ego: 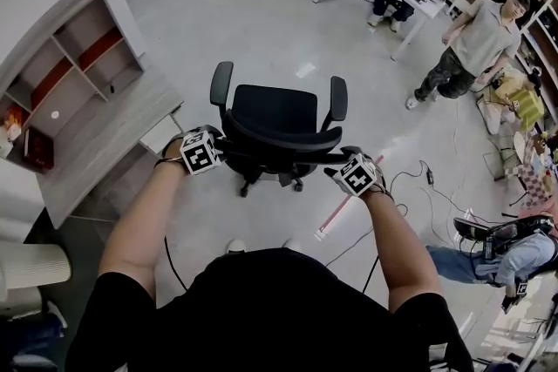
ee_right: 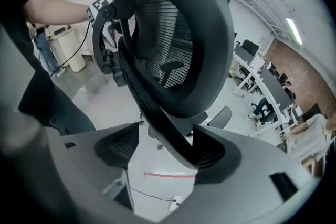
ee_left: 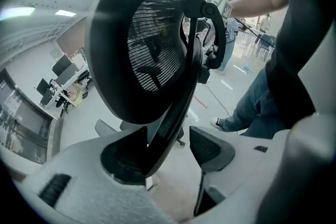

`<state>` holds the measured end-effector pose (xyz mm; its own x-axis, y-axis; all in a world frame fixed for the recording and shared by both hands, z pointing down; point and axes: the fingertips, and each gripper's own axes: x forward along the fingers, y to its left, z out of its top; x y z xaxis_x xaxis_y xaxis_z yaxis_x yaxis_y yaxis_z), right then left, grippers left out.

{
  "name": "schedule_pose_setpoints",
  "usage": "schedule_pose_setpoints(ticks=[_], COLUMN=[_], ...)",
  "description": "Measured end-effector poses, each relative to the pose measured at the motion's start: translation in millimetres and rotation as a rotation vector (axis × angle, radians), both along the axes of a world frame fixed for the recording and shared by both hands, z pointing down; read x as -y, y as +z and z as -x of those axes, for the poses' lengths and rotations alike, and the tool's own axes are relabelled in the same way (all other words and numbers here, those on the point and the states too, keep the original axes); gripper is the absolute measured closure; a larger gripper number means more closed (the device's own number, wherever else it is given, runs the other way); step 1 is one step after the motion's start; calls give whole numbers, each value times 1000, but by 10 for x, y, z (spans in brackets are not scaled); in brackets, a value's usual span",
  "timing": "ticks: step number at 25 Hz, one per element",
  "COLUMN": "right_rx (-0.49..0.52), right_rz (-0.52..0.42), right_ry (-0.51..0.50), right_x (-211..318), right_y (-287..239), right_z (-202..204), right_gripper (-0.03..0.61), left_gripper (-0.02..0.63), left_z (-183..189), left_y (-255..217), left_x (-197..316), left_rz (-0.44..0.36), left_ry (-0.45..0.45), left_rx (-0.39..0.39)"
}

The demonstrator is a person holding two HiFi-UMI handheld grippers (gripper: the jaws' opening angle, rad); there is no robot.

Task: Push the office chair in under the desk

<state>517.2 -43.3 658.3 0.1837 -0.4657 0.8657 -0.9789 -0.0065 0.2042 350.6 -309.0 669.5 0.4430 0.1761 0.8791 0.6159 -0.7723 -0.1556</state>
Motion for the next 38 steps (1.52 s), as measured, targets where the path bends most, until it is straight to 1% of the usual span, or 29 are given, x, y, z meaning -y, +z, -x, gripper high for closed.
schedule_pose_setpoints(ticks=[6, 9, 13, 15, 16, 19, 24, 28, 30, 34, 36, 38], right_rx=[-106, -132, -157, -175, -184, -200, -231, -251, -260, -268, -275, -280], right_rz=[95, 126, 165, 184, 193, 223, 273, 307, 319, 325, 327, 330], right_ry=[-85, -111, -157, -181, -193, -222, -277, -322, -334, -341, -343, -347], right_x=[52, 67, 74, 68, 73, 93, 109, 149, 141, 138, 131, 120], right_y=[122, 172, 235, 250, 257, 286, 399, 508, 523, 531, 535, 535], right_z=[-57, -96, -128, -131, -135, -147, -149, -143, -160, -196, -213, -221], right_gripper=[256, 258, 262, 285, 307, 326, 354, 381, 391, 397, 397, 400], left_gripper=[354, 383, 420, 425, 425, 428, 437, 443, 449, 451, 453, 459], left_z=[-19, -25, -24, -8, -3, 0, 27, 12, -16, -34, -30, -27], left_y=[82, 88, 142, 167, 174, 182, 288, 530, 638, 703, 706, 712], left_x=[31, 55, 87, 85, 90, 121, 144, 207, 220, 192, 169, 159], left_rz=[-3, -24, -79, -82, -79, -88, -155, -247, -272, -247, -236, -241], left_ry=[27, 52, 96, 110, 114, 129, 189, 236, 242, 246, 250, 250], left_rx=[19, 26, 51, 68, 74, 88, 139, 182, 205, 230, 222, 211])
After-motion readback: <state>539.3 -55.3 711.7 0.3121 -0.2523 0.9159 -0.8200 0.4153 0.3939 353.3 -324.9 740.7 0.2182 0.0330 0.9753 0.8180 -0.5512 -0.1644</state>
